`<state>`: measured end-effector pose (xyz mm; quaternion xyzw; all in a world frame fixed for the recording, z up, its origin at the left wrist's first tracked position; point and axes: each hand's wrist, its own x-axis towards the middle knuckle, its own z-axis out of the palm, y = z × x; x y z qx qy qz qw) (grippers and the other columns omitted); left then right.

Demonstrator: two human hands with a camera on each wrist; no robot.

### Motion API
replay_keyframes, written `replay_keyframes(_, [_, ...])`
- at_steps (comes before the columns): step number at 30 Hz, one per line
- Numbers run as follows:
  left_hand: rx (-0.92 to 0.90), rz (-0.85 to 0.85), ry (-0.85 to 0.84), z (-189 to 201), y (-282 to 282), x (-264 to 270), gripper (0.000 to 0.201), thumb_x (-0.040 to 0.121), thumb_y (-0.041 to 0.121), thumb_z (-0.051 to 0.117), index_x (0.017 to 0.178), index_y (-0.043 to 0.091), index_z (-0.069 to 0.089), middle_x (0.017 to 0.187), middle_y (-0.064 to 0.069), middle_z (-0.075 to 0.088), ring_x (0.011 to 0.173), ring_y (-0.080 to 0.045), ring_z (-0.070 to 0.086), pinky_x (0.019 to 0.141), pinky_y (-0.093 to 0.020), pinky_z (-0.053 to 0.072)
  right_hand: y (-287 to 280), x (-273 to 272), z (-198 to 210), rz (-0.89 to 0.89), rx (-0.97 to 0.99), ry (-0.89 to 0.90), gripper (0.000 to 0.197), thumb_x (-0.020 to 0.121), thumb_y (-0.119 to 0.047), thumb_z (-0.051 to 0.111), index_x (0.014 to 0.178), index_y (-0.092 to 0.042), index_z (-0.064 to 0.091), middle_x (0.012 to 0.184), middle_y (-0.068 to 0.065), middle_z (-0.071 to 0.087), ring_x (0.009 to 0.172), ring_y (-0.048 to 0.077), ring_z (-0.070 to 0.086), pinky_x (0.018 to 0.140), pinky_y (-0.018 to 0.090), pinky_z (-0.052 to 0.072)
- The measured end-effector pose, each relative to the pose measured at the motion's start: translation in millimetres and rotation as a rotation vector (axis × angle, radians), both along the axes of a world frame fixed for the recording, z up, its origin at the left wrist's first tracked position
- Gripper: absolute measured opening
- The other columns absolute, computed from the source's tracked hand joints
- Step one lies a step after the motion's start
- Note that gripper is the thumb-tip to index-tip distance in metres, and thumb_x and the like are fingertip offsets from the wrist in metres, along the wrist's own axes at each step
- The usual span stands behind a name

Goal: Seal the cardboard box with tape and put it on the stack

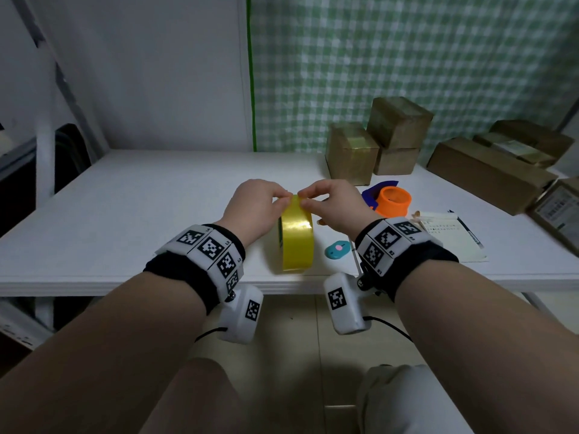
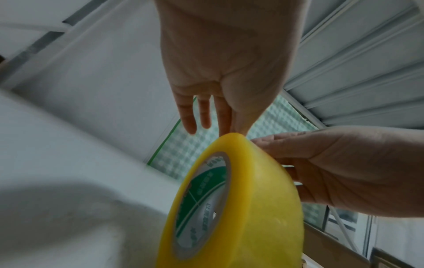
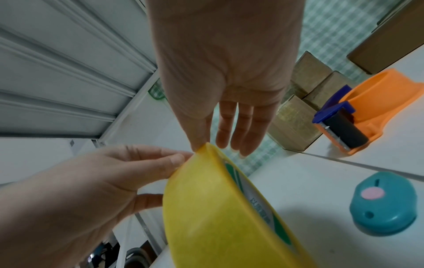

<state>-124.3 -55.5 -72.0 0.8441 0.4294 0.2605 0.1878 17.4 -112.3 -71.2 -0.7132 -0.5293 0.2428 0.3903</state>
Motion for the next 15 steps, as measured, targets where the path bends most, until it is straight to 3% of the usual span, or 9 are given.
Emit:
replay_keyframes(3, [0.147, 0.03, 0.18, 7.5, -2.5, 6.5, 0.028, 0.093, 0.024, 0.047, 0.107, 0.018, 0.071, 0.11, -0.005, 0.069, 0.11, -0.026, 0.055, 0.085, -0.036, 0.046, 2.3, 1.0, -1.3, 0.001, -0.006, -0.024, 0.017, 0.084, -0.026, 0.065, 0.1, -0.025, 0.071, 0.114, -0.001, 0.067, 0.103, 0.021, 0.063, 0.094, 0.047, 0.052])
replay_keyframes(7, [0.303, 0.051, 0.464, 15.2, -6.9, 14.0, 0.026, 0.092, 0.013, 0.048, 0.109, 0.016, 0.067, 0.105, -0.008, 0.065, 0.1, -0.029, 0.059, 0.066, -0.031, 0.039, 3.9, 1.8, -2.6, 0.011, -0.007, -0.046, 0.019, 0.085, -0.025, 0.064, 0.103, -0.023, 0.07, 0.115, -0.001, 0.067, 0.102, 0.021, 0.063, 0.094, 0.046, 0.052])
replay_keyframes(12, [0.325, 0.032, 0.689, 29.6, -17.6, 21.8, 0.028, 0.082, -0.005, 0.048, 0.102, 0.008, 0.063, 0.09, -0.01, 0.055, 0.095, -0.031, 0.06, 0.065, -0.032, 0.037, 4.6, 1.5, -4.0, 0.019, 0.002, -0.068, 0.015, 0.085, -0.027, 0.064, 0.099, -0.026, 0.07, 0.112, -0.004, 0.066, 0.098, 0.019, 0.061, 0.095, 0.048, 0.05])
replay_keyframes(15, [0.37, -0.008, 0.741, 36.6, -24.2, 25.6, 0.027, 0.084, -0.005, 0.046, 0.103, 0.005, 0.062, 0.101, -0.012, 0.06, 0.097, -0.032, 0.061, 0.066, -0.032, 0.038, 4.3, 1.8, -3.4, 0.03, 0.005, -0.09, 0.004, 0.086, -0.027, 0.065, 0.088, -0.03, 0.065, 0.108, -0.003, 0.066, 0.093, 0.016, 0.058, 0.094, 0.048, 0.051])
